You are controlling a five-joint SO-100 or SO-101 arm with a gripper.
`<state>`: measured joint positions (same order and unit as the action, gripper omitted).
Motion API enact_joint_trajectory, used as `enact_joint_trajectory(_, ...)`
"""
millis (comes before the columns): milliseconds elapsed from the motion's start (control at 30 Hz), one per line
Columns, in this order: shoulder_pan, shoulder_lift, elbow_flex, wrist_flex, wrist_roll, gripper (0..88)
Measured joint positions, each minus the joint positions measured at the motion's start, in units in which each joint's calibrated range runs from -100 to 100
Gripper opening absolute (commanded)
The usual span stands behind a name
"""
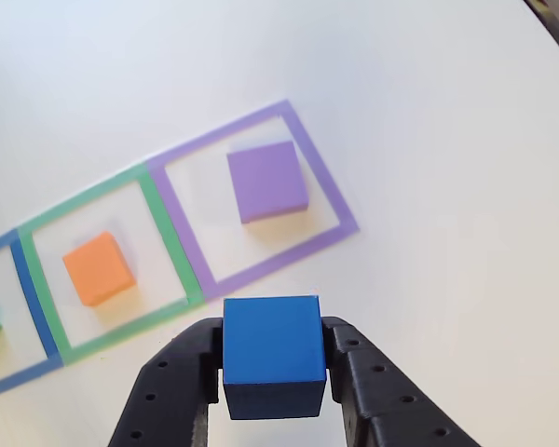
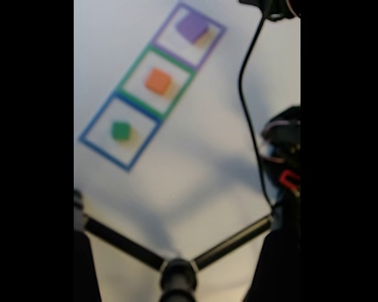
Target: Tower of hanoi
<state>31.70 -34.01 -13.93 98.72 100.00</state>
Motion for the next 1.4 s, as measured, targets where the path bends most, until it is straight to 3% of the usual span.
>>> enact_joint_trajectory(467,5.59,0.08,21.07,-19.86,0.0,0.0)
enact_joint_trajectory(933,11.78,-4.46,59.5,-59.41,-0.38,0.0)
enact_joint_trajectory(1400,7.49,7.73,78.07,-100.56,-0.38,0.0)
